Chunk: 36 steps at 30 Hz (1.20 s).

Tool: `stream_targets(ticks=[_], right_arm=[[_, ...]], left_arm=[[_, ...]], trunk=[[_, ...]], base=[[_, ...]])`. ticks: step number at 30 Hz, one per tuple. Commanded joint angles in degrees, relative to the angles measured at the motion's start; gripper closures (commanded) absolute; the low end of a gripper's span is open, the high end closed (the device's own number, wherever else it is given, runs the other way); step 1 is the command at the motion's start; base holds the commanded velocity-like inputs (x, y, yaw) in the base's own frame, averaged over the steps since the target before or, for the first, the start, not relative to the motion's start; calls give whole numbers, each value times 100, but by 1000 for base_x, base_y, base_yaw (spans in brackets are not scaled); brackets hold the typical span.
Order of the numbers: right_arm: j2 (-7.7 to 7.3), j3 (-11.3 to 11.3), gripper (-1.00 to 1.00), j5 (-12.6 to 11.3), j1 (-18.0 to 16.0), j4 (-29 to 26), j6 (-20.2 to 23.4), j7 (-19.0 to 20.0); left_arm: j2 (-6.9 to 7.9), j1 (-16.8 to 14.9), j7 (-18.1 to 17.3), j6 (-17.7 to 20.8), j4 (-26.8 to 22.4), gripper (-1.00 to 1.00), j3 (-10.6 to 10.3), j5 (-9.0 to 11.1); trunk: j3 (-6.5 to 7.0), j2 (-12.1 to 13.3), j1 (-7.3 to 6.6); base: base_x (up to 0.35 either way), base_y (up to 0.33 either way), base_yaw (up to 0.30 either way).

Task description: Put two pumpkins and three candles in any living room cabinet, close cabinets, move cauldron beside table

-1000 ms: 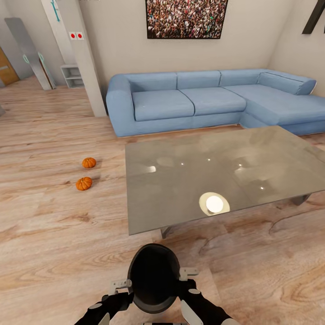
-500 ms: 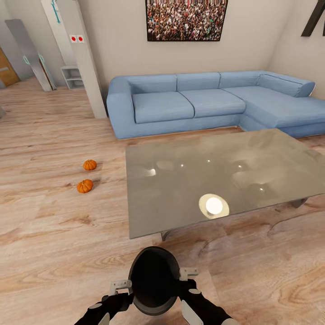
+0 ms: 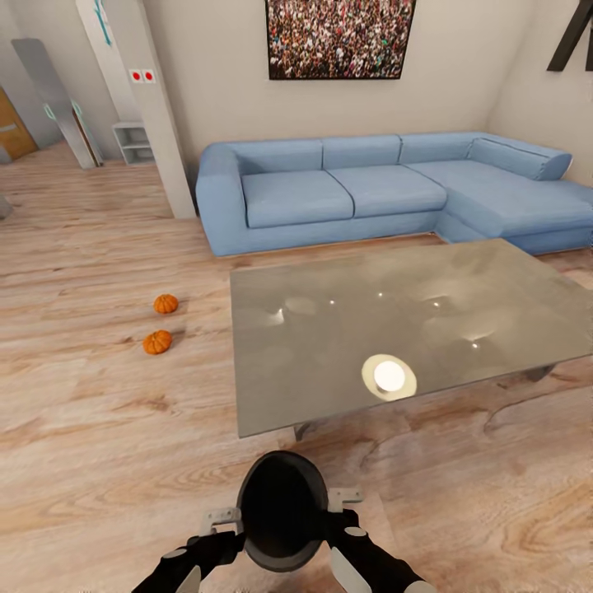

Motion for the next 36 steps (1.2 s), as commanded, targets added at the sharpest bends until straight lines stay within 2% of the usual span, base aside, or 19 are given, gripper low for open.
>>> stream_targets(ticks=[1,26,28,31,36], right_arm=[[-6,46,-100,-34,-4,-10,18,-48],[-2,35,-100,-33,-4,-10,22,-42],[-1,31,-100,-34,-4,-10,19,-49],[-6,31,-100,-34,-4,-10,19,-48],[-5,30,-100,-34,-4,-10,18,-48]], left_arm=[[10,-3,42,29,-21,-100,-45,57],[31,-3,43,41,-37,-100,-40,58],[29,-3,46,63,-92,-100,18,58],[24,-3,46,287,-147,-100,251,58],[13,-3,45,370,-177,-100,337,51]], trunk=[[15,40,-25],[463,1042,-574],[499,1122,-618],[553,1243,-684],[643,1443,-794]], base=[[-81,0,0],[-59,0,0],[-214,120,0],[-243,153,0],[-172,110,0]])
